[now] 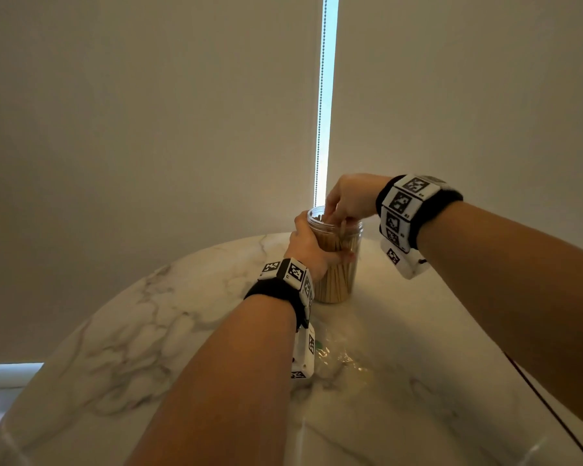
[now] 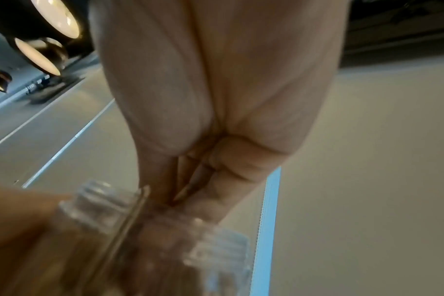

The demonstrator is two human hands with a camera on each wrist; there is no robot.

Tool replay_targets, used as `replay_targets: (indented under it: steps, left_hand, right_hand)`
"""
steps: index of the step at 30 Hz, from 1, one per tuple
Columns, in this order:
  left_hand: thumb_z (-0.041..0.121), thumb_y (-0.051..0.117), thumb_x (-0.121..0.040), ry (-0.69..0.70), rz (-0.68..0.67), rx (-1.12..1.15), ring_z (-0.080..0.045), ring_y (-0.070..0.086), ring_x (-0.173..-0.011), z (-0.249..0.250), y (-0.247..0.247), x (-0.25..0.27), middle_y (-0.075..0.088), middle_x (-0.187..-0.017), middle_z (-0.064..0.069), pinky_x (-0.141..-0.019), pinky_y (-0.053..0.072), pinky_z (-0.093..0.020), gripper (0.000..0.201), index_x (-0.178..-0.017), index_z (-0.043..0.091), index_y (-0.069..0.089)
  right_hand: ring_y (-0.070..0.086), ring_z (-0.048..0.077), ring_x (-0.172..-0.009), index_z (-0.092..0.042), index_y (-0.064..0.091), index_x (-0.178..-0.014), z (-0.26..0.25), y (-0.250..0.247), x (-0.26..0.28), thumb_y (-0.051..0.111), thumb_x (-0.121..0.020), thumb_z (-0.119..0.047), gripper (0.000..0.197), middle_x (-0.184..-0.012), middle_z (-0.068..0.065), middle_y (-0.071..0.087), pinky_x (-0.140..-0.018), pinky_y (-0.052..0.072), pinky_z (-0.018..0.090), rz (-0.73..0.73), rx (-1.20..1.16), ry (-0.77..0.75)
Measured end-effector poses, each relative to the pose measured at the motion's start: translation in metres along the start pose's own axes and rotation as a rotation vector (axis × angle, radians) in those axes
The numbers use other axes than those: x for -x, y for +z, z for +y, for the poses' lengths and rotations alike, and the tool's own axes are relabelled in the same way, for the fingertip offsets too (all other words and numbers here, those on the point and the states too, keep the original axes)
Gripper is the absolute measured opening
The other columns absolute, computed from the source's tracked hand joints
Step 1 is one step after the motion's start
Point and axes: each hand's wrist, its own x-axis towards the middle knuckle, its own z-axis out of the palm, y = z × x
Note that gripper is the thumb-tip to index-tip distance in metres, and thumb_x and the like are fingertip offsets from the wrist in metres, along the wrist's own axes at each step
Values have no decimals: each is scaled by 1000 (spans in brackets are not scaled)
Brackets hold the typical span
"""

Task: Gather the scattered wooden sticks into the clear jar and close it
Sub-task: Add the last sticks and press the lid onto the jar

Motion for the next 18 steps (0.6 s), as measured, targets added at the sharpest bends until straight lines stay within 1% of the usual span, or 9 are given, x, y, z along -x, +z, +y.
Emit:
replay_targets:
  steps: [2,4,6,8,11,13,14,16,18]
  left_hand:
    - [35,94,-58,2,5,-1,-25,53,-124,1,1,2,51,-137,-2,-102,49,-45,123,-150,31,12]
    - [34,94,-59,4,11,-4,-25,52,-125,1,1,1,51,-137,-2,-103,48,-45,122,-150,30,13]
    - [34,94,-59,5,13,-6,-24,51,-125,1,1,2,51,-138,-2,-104,48,-45,122,-150,29,13]
    - [36,94,-57,5,17,-5,-24,51,-126,1,1,2,50,-139,-2,-104,48,-45,123,-150,30,13]
    - [36,94,-57,-6,15,-2,-24,51,-127,2,1,3,49,-141,-2,-105,47,-44,125,-151,31,12]
    - [35,94,-58,-8,17,-4,-24,50,-127,2,1,3,49,-140,-2,-105,46,-43,125,-151,31,11]
    - [34,94,-58,-12,16,-6,-24,50,-127,2,1,3,49,-140,-3,-104,47,-43,125,-151,31,11]
    - [33,93,-59,-26,6,-14,-25,50,-127,2,1,4,48,-140,-3,-103,47,-45,124,-151,34,10]
    - [34,93,-59,-35,8,-23,-26,49,-128,2,1,4,47,-139,-2,-104,47,-47,123,-150,36,10]
  right_hand:
    - [69,14,-86,-22,76,-91,-1,-3,0,70,-91,-28,9,-87,-6,73,-69,52,22,-64,-52,31]
    - [72,16,-92,-16,75,-99,0,-10,-1,66,-94,-30,17,-96,-2,75,-80,58,26,-130,-149,53]
    - [69,11,-88,-17,74,-98,1,-15,3,72,-91,-22,9,-98,-2,72,-70,55,21,-168,-127,13]
    - [66,7,-80,-16,75,-93,4,-15,6,77,-85,-10,10,-90,-2,71,-59,50,12,-207,-128,-6]
    - [67,3,-68,-17,72,-89,7,-11,3,83,-79,-15,15,-81,-4,72,-55,50,14,-86,-132,6]
    - [68,8,-74,-19,69,-89,6,-4,0,84,-78,-25,20,-83,-5,72,-64,52,22,72,-34,2]
    - [67,12,-79,-20,69,-89,6,1,-2,82,-80,-28,18,-84,-6,70,-67,50,25,96,8,-18]
    - [65,14,-83,-24,70,-87,4,8,-3,72,-88,-34,11,-83,-7,69,-69,48,26,31,29,-35]
    - [68,12,-79,-22,72,-86,3,4,-1,65,-94,-36,18,-82,-6,73,-73,52,25,-22,-78,-5]
